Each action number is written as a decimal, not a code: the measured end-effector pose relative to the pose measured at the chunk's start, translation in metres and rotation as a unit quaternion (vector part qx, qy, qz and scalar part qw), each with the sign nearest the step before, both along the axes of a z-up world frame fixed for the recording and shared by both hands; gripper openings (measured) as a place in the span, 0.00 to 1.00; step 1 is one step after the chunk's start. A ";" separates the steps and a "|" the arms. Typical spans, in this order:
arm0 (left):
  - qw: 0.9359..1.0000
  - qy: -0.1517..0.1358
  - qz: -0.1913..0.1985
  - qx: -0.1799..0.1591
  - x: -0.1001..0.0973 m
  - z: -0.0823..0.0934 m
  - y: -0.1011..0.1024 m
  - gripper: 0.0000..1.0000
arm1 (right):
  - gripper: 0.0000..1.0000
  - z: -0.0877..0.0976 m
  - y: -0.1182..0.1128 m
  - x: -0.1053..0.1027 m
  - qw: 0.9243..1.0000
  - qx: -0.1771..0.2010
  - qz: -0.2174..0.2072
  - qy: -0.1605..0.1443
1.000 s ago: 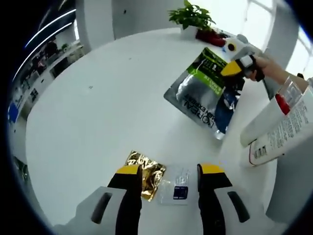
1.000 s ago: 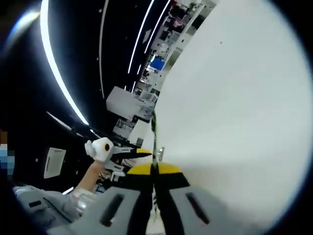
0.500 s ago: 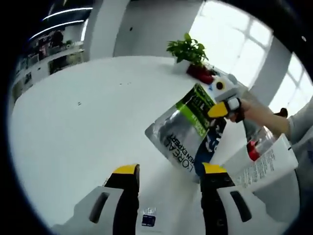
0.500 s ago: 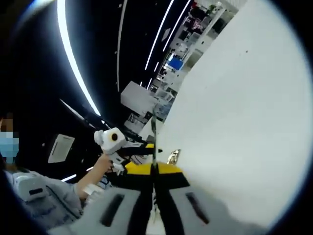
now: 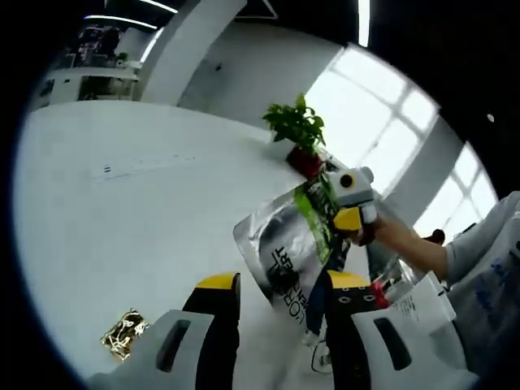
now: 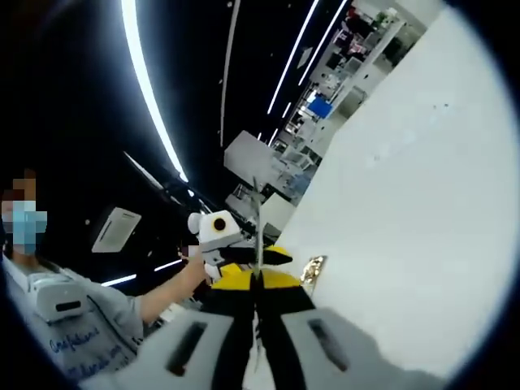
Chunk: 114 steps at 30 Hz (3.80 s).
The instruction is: Arrange the skincare products in the storage area until every visible bottle or jar stands upright without overlapping.
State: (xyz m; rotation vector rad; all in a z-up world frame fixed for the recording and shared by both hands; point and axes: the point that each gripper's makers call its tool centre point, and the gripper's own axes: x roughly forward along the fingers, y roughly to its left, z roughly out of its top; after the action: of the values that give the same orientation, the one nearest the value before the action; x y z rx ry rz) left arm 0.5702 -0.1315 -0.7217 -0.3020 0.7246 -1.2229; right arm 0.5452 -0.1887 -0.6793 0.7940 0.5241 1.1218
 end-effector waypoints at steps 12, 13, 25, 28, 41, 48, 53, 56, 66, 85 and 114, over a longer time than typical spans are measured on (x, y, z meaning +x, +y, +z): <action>0.999 0.014 -0.002 -0.050 -0.011 0.023 -0.009 0.10 | 0.01 0.009 0.001 -0.003 1.000 0.006 0.004 -0.014; 0.998 0.018 -0.002 -0.057 -0.011 0.026 -0.009 0.08 | 0.01 0.010 0.001 -0.003 1.000 0.006 0.002 -0.016; 0.998 -0.006 0.006 -0.062 -0.011 0.049 -0.009 0.00 | 0.01 0.018 -0.001 0.000 0.999 0.006 -0.011 -0.032; 0.999 -0.015 0.007 -0.051 -0.010 0.052 -0.009 0.00 | 0.01 0.019 0.000 0.001 0.999 -0.001 -0.015 -0.038; 0.994 -0.106 0.007 0.009 -0.006 0.072 -0.004 0.00 | 0.08 0.015 -0.008 0.010 0.997 -0.051 -0.037 -0.046; 0.986 -0.153 -0.009 0.062 -0.010 0.080 -0.001 0.00 | 0.14 0.003 -0.013 0.011 0.989 -0.123 -0.050 -0.064; 0.983 -0.168 -0.011 0.079 -0.011 0.087 0.003 0.00 | 0.16 0.005 -0.017 0.009 0.988 -0.128 -0.053 -0.063; 0.979 -0.182 -0.011 0.093 -0.012 0.090 0.007 0.00 | 0.16 0.005 -0.020 0.008 0.988 -0.131 -0.057 -0.062; 0.966 -0.211 0.003 0.148 -0.013 0.096 0.026 0.00 | 0.16 0.014 -0.027 -0.004 0.989 -0.119 -0.059 -0.070; 0.936 -0.235 -0.001 0.264 -0.040 0.086 0.068 0.00 | 0.17 0.023 -0.042 -0.060 0.981 -0.151 -0.075 -0.099; 0.932 -0.214 -0.036 0.291 -0.100 0.075 0.093 0.00 | 0.17 0.010 -0.030 -0.137 0.976 -0.185 -0.079 -0.088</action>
State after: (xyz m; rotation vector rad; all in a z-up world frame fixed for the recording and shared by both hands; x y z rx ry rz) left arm 0.4697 -0.0380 -0.6465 0.4749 0.6829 -1.0365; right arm 0.4085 -0.2183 -0.6691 0.4001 0.4934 0.9004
